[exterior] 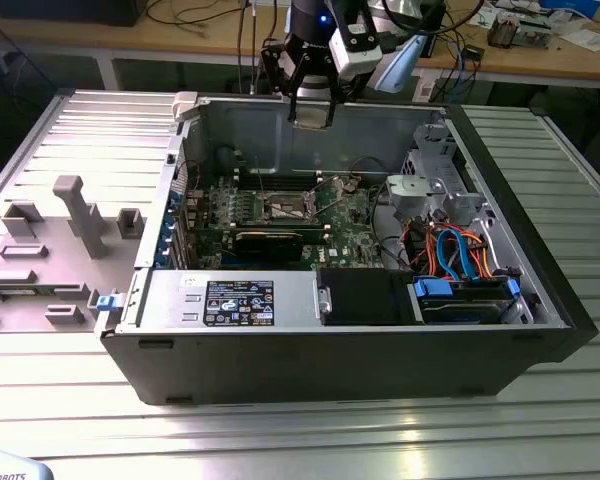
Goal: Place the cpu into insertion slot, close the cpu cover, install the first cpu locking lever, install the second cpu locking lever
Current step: 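Place the cpu into insertion slot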
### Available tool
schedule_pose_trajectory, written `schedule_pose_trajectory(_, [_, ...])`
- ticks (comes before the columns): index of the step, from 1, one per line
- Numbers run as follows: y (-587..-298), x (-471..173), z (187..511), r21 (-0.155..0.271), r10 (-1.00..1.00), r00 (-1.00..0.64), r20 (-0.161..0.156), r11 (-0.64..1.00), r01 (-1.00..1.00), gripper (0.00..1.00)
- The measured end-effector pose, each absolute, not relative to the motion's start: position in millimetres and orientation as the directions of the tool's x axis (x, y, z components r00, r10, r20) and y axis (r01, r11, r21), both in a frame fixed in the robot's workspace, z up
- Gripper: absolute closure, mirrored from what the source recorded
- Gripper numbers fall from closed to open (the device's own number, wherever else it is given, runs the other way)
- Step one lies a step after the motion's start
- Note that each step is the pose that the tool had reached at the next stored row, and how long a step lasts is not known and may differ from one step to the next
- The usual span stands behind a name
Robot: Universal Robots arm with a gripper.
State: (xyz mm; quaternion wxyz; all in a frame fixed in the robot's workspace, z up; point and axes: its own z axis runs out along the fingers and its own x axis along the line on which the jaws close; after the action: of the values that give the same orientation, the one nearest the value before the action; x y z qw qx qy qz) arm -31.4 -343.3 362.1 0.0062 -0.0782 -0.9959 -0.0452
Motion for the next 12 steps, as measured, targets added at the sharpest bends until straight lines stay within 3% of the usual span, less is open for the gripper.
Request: schedule_pose_trajectory(12, [-343.3,-31.3,362.0,0.089,0.172,-0.985,0.019,0.981,0.173,0.46])
